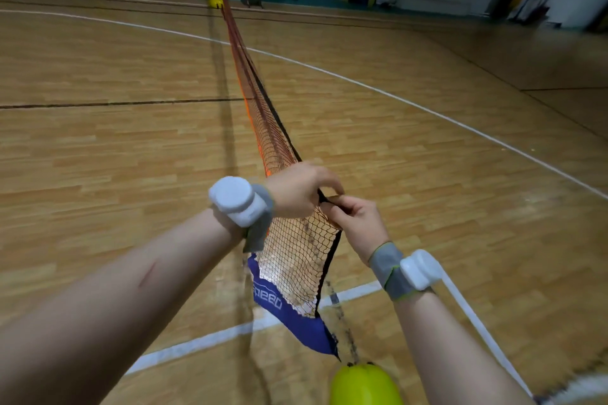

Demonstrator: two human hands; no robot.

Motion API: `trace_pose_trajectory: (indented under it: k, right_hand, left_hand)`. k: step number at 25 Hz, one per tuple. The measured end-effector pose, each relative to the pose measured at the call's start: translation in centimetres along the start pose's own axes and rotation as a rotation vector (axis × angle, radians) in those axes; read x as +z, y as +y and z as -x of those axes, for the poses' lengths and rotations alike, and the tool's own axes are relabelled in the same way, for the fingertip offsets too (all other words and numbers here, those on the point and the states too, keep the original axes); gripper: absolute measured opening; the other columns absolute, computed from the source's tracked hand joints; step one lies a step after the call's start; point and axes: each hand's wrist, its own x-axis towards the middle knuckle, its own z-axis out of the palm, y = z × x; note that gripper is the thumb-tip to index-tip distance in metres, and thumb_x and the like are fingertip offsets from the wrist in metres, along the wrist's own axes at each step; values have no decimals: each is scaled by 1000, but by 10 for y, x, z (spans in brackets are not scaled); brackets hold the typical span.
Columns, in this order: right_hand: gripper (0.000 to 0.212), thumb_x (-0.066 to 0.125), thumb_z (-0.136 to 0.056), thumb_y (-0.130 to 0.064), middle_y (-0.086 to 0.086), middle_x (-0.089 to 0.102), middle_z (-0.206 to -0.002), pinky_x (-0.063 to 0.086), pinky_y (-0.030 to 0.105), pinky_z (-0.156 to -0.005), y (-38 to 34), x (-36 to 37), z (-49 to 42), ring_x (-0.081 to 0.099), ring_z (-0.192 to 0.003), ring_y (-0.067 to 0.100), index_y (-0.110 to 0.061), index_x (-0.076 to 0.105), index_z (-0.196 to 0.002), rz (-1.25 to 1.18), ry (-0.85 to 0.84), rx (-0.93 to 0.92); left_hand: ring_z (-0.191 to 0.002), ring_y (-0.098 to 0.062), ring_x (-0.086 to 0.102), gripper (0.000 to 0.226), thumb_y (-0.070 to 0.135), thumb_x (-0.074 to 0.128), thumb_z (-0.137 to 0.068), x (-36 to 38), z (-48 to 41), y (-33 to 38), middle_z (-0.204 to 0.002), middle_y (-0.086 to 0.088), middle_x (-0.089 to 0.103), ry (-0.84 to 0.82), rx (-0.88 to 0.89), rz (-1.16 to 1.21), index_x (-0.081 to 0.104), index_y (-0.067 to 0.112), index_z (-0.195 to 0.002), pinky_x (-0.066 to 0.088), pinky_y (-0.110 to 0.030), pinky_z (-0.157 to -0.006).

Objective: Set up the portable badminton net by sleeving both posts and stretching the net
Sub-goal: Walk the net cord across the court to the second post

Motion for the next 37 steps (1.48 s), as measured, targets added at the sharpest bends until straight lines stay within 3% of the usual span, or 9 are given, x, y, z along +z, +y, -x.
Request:
trace_pose_trajectory:
  k: [3, 5, 8, 12, 16, 24, 28, 31, 37]
  right_hand:
    - [15, 61, -84, 0, -12, 63, -64, 45, 11, -59, -4, -6, 6, 55, -57, -5, 0, 68, -97, -23, 14, -10]
    - [12, 67, -80, -2, -4, 64, -71, 49, 15, -65, -7, -15, 15, 58, -65, 1, -12, 70, -85, -11, 19, -8]
    - [28, 72, -75, -2, -8, 59, -74, 46, 16, -71, -4, -26, 23, 56, -73, 4, -27, 61, -71, 85, 69, -44]
    - [26, 71, -77, -7, -4, 52, -72, 44, 13, -66, 8, -37, 26, 51, -68, 4, -23, 54, -69, 111, 48, -11]
    - [19, 65, -81, -1, 0, 52, -71, 44, 10, -64, 28, -41, 40, 50, -69, 11, -13, 54, -72, 69, 14, 47]
    - [17, 62, -83, 2, 0, 65, -76, 51, 13, -58, 29, -64, 64, 64, -62, -1, -14, 60, -78, -16, 101, 74]
    - [15, 64, -83, -2, 2, 61, -67, 48, 15, -57, 27, -75, 78, 59, -55, 2, -13, 61, -72, -23, 110, 50]
    - [17, 61, -86, -5, -12, 56, -56, 43, 13, -54, 24, -82, 93, 50, -51, -1, -18, 62, -75, -18, 115, 5]
    - [14, 62, -84, -4, -19, 64, -61, 44, 7, -58, -5, -89, 125, 57, -60, -7, -17, 67, -81, 2, 91, -90]
  left_hand:
    - [-101, -22, 59, 32, 14, 50, -83, 5, 8, 13, -109, -3, 65, -51, -56, -11, 56, 20, -114, 49, -38, -86]
    - [-97, -24, 60, 21, 21, 52, -90, 3, 11, 21, -105, -4, 66, -72, -120, -57, 60, 16, -108, 49, -39, -84]
    - [-92, -25, 59, 18, 21, 49, -92, 2, 10, 39, -99, -7, 66, -45, -187, -111, 62, 13, -101, 48, -39, -80]
    - [-88, -26, 59, 18, 24, 47, -94, -3, 14, 64, -93, -7, 66, 32, -197, -119, 62, 15, -98, 49, -40, -78]
    - [-81, -24, 59, 17, 18, 49, -93, -27, 23, 73, -85, -6, 68, 225, -193, -38, 64, 11, -95, 49, -41, -78]
    - [-76, -18, 58, 18, 15, 49, -93, -35, 27, 77, -81, -8, 68, 333, -217, -17, 65, 6, -95, 49, -37, -79]
    - [-76, -20, 59, 16, 12, 49, -92, -24, 22, 74, -80, -9, 67, 356, -253, 13, 64, 5, -93, 50, -36, -78]
    - [-81, -24, 61, 16, 11, 50, -92, -13, 20, 68, -86, -12, 69, 335, -289, -6, 64, 5, -94, 50, -38, -79]
    - [-101, -27, 60, 23, 5, 47, -92, 10, 13, 74, -106, -10, 67, 174, -388, -63, 67, 10, -103, 49, -38, -89]
